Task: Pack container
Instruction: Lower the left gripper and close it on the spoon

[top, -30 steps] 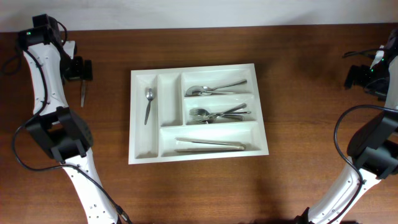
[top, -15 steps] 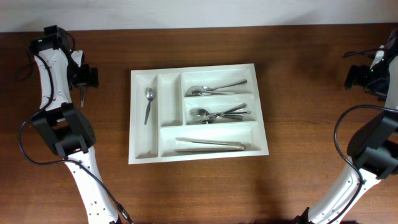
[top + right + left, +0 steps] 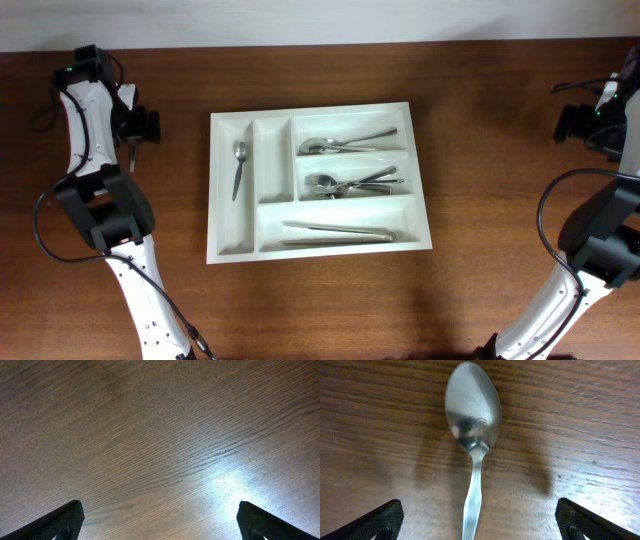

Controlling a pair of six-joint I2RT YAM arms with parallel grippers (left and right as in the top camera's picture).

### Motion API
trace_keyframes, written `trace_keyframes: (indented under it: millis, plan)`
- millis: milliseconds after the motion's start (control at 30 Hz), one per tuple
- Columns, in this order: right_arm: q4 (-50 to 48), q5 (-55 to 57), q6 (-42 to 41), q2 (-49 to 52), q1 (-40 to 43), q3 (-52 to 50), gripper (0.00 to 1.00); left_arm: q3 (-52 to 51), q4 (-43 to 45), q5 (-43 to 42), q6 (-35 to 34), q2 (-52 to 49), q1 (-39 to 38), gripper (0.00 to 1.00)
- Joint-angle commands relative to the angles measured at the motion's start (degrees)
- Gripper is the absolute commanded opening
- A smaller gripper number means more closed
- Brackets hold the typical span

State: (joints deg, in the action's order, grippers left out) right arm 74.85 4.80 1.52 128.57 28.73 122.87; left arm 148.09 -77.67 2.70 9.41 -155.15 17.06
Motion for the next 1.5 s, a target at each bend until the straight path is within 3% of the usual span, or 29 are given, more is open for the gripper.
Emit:
trace_keyframes:
  millis: [0, 500, 633, 1233, 1467]
  plan:
    - [-0.1, -0.1, -0.5, -0.7, -0.2, -0.2, 0.99, 0.9, 0.6, -1.0, 0.3, -1.1, 0.4, 0.99]
    - [-0.1, -0.1, -0.5, -0.7, -0.2, -0.2, 0.99, 0.9, 0.8, -1.0, 1.0, -1.6, 0.4, 1.0]
    - [-0.2, -0.1, -0.5, -0.7, -0.2, -0.2, 0.99, 0.9, 0.8, -1.0, 1.0, -1.7, 0.4, 0.96]
    - [-0.2, -0.1, -0.5, -0.7, -0.2, -0.2, 0.99, 0.9, -0.7, -3.0, 1.0, -4.9, 0.4, 1.0]
    - [-0.1, -0.1, -0.5, -0.7, -0.2, -0.2, 0.99, 0.9, -0.3, -3.0, 0.9, -4.9, 0.4, 0.59]
